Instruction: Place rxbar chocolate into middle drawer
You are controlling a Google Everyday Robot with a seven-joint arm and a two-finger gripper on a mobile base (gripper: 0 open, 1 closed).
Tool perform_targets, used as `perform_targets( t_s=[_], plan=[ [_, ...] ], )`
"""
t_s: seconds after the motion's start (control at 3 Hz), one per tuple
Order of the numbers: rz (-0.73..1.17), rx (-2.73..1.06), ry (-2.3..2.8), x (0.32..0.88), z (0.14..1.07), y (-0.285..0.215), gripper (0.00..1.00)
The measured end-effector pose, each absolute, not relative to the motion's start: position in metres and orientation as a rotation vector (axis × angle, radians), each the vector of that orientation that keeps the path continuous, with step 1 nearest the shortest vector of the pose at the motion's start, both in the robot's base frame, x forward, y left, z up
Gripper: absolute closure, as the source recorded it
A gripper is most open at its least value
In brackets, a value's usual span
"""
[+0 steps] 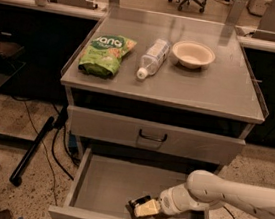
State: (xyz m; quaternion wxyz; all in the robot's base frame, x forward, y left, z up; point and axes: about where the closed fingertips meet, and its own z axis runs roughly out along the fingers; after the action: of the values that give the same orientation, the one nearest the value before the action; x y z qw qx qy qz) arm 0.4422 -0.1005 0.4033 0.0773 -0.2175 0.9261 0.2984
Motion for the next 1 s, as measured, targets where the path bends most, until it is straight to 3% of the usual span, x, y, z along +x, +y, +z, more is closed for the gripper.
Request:
perform_targets(
  t_s=[1.0],
  plan=[
    [0.824, -0.63, 2.77, 0.464, 0.385, -0.091, 1.0]
  ],
)
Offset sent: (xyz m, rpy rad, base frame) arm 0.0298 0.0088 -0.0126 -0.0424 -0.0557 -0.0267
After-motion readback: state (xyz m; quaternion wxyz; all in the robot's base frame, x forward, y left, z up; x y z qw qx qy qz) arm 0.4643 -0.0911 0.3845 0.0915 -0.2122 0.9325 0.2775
